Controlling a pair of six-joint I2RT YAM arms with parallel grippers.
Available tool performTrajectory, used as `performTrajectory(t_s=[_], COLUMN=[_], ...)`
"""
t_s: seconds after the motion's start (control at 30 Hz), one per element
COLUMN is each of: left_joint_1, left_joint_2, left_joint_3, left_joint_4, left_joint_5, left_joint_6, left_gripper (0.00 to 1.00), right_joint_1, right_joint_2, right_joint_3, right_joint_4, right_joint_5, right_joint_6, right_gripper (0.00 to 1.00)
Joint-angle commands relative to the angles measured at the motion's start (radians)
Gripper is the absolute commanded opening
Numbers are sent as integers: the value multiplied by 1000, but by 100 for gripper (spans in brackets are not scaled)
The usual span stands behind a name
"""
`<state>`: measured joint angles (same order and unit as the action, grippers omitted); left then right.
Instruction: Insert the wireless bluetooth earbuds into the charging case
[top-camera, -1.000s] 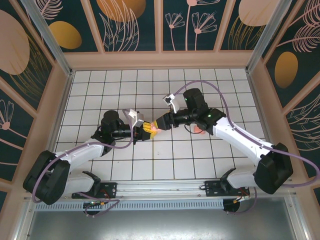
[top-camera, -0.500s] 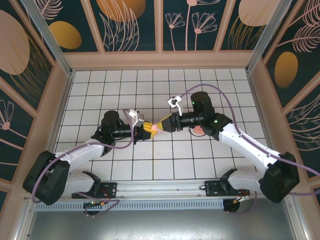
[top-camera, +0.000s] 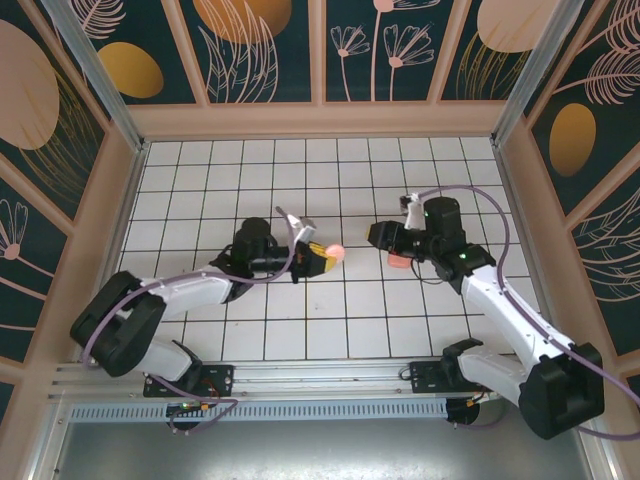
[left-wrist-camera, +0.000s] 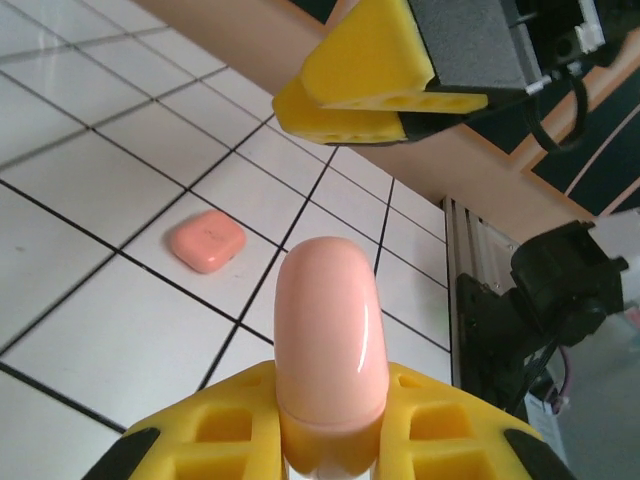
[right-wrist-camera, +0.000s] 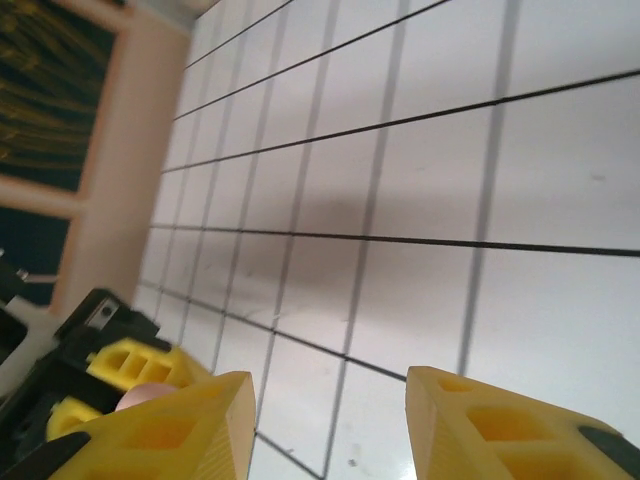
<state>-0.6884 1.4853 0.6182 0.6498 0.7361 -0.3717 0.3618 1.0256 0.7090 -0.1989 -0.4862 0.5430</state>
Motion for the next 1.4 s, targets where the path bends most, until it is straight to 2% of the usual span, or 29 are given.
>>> performTrajectory(t_s=[0.0,0.13,0.27,0.7,1.03,1.37], left_joint_1=[-72,-139,-158,-162,-160,-161], left_joint_2=[86,206,334,523,565,526], left_joint_3=[74,155,243,464,524,536], left_joint_4=[15,8,-70,-320,-426,-507], left_joint_5=[-107,-165,-220,-309,-352,-420], left_joint_6=[-178,-272,-338,-337,-313,-270], left_gripper=[9,10,10,17,22,41], right_joint_1=[-45,-72,-78,-82,-83,-85], right_joint_2=[-75,-125,-167,-261,-308,-306], right_joint_3=[-35,-69,-93,-138,-151,-148], right_joint_4=[-34,-84,-121,-171,-177,-179], right_joint_5=[88,114,138,150,170,172], right_joint_6=[63,56,42,29,34,28], right_gripper=[44,44,44,44,44,44])
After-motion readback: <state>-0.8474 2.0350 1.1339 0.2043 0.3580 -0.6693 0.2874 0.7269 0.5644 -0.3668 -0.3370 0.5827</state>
